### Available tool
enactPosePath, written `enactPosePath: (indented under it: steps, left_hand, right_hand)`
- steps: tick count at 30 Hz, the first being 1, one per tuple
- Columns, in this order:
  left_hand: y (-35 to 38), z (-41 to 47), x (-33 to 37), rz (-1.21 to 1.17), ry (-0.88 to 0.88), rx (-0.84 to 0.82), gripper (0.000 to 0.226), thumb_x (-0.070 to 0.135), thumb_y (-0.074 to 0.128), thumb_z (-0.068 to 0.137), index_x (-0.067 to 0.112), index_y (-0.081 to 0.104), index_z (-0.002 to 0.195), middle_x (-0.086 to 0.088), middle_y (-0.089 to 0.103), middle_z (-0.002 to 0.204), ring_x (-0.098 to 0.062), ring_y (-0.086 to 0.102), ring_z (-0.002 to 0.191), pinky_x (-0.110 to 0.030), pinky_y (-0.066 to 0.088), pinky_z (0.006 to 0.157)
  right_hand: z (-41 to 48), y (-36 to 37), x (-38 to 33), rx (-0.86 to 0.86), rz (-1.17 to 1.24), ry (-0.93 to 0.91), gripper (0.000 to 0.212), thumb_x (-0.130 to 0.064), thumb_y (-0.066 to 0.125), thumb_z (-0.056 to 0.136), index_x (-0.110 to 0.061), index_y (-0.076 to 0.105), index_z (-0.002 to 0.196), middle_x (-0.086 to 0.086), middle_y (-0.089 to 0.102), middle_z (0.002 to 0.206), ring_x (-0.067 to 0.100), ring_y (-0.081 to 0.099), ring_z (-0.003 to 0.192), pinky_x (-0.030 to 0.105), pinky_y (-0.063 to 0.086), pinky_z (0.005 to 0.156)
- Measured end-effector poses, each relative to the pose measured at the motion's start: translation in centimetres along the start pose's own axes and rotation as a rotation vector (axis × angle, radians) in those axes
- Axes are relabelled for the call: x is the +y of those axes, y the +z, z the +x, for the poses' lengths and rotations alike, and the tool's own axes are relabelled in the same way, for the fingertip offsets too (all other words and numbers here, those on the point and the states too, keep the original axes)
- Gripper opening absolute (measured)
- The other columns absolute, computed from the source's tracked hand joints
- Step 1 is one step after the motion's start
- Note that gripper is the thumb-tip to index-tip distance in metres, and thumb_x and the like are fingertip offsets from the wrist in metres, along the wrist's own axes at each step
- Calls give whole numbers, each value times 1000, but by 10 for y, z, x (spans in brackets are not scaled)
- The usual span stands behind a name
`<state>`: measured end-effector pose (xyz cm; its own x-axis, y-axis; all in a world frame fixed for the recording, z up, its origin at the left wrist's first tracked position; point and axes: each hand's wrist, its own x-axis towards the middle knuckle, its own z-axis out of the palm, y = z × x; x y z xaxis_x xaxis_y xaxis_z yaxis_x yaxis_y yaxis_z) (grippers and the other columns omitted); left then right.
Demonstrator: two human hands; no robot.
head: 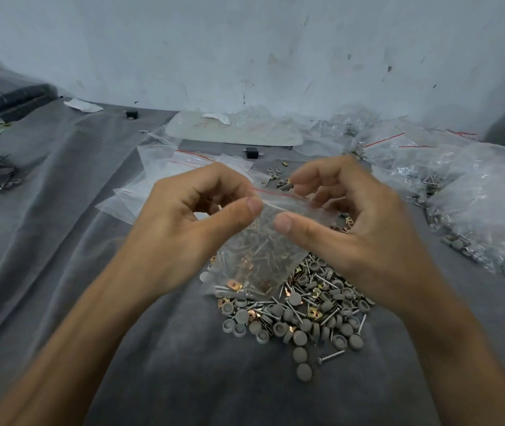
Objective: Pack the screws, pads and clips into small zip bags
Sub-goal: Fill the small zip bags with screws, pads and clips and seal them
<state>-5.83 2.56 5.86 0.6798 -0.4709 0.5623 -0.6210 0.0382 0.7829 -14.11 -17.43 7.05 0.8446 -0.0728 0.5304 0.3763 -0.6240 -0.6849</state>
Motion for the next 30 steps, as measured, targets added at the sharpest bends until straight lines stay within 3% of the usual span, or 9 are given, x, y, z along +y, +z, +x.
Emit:
enactPosePath:
  steps: [2,5,9,15,21,26,30]
  left_hand:
    - [4,-2,3,19,11,-32,5,24,73,87,20,71,86,2,68,78,-12,57,68,-26,47,64]
    - [7,-3,5,5,9,-65,4,20,73,87,24,72,85,0,70,79,-17,59,70,-29,49,64]
    - [10,-3,6,-22,-5,-89,5,21,74,85,25,73,85,3,71,79,-11,60,70,-27,49,65]
    - [11,-4,4,-40,-15,-70,5,28,76,82,25,75,86,-7,72,82,-33,61,75,-41,50,68]
    - [9,-4,9,-13,-2,-98,3,31,74,84,29,74,87,-3,73,83,-26,63,73,-38,52,67]
    - [10,-4,12,-1,-4,-102,4,26,74,86,24,74,90,-4,73,84,-31,64,76,-44,53,71]
    - [10,-4,14,18,41,-83,3,25,73,86,23,73,89,-2,73,85,-16,65,74,-34,54,70]
  right_hand:
    - [0,0,-3,-36,-23,-4,33,-51,76,81,-40,66,111,-16,68,100,10,65,94,17,49,75]
    - [0,-1,-5,-48,-11,-36,12,-35,74,86,-28,72,96,-12,71,87,13,67,83,19,48,70]
    - [-2,-2,-9,-57,-56,-76,5,-27,73,86,-23,73,88,-10,70,83,14,66,81,20,48,70]
    - [-3,3,-11,-8,-119,-141,5,-22,74,83,-18,73,85,-9,68,82,16,64,78,22,48,72]
    - [-3,7,-11,37,-134,-165,5,-19,73,82,-15,71,81,-10,66,79,13,62,75,21,47,69]
    - [-4,9,-14,45,-139,-147,6,-22,72,80,-17,69,78,-11,64,75,13,60,72,17,43,67]
    - [-5,7,-15,84,-135,-125,5,-22,72,76,-18,69,75,-10,64,70,13,59,66,17,43,63]
